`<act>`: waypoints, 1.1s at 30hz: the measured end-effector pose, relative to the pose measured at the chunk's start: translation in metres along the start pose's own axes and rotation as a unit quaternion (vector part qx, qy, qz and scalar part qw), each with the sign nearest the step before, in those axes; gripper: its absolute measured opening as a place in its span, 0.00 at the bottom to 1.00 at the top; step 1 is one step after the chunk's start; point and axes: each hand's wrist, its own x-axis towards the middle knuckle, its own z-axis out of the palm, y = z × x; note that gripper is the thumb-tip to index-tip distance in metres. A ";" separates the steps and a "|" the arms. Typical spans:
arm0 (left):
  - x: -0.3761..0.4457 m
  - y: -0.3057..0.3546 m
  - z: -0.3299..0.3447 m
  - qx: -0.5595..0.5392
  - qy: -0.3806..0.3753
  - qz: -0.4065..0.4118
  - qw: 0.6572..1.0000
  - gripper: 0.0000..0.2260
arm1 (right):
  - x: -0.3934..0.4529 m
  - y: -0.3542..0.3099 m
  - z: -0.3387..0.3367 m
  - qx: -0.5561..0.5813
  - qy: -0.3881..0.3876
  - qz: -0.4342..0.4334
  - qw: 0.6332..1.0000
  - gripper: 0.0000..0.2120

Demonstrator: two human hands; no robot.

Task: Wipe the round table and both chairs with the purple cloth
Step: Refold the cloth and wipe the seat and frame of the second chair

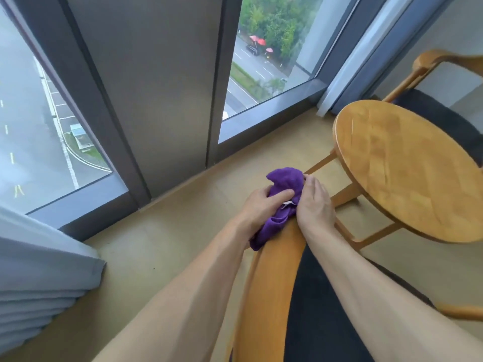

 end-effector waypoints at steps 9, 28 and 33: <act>-0.041 -0.009 -0.007 0.021 0.020 0.013 0.999 0.14 | -0.008 -0.002 0.003 -0.094 0.053 -0.026 0.994 0.19; -0.051 -0.012 -0.008 -0.144 -0.045 0.016 0.988 0.07 | -0.029 -0.002 0.005 -0.093 0.061 -0.038 0.993 0.19; -0.070 -0.037 -0.008 -0.210 -0.008 -0.015 0.978 0.12 | -0.083 -0.003 0.001 -0.137 -0.019 -0.062 0.988 0.25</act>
